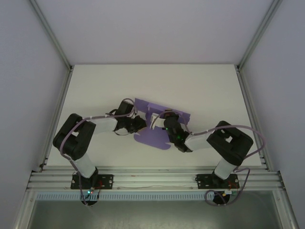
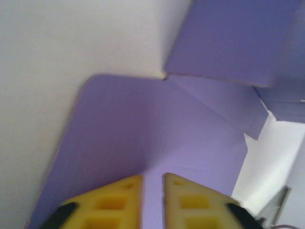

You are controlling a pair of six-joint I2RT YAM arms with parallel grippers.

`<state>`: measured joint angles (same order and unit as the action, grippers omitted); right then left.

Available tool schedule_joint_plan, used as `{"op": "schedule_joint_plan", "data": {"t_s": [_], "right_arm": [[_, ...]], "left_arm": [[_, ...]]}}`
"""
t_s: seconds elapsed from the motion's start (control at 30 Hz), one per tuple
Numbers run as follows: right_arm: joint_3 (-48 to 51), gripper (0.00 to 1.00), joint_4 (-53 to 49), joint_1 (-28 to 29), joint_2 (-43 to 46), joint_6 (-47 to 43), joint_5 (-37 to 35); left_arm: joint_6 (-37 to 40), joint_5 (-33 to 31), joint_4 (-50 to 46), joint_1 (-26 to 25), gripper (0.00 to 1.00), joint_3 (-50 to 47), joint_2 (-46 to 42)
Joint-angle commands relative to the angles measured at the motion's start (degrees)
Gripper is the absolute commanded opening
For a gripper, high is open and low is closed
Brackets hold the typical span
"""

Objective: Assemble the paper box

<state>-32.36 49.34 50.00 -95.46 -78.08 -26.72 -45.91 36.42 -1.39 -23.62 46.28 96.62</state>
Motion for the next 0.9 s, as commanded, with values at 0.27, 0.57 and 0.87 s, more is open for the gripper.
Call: {"op": "schedule_joint_plan", "data": {"t_s": [0.27,0.57,0.87], "right_arm": [[1.4,0.0,-5.6,-0.2,0.9,-1.7,3.4],[1.0,0.0,-5.2,-0.9,1.0,-2.1,5.6],[0.1,0.0,-6.9,-0.9,0.5,-1.9,5.6]], "left_arm": [[30.7,-7.7,-14.2,12.5,0.95,17.4,-7.6],[74.6,-3.6,-21.4,14.2,1.0,29.1,-1.8],[97.3,2.5,-54.1,13.9,0.97,52.9,15.2]]}}
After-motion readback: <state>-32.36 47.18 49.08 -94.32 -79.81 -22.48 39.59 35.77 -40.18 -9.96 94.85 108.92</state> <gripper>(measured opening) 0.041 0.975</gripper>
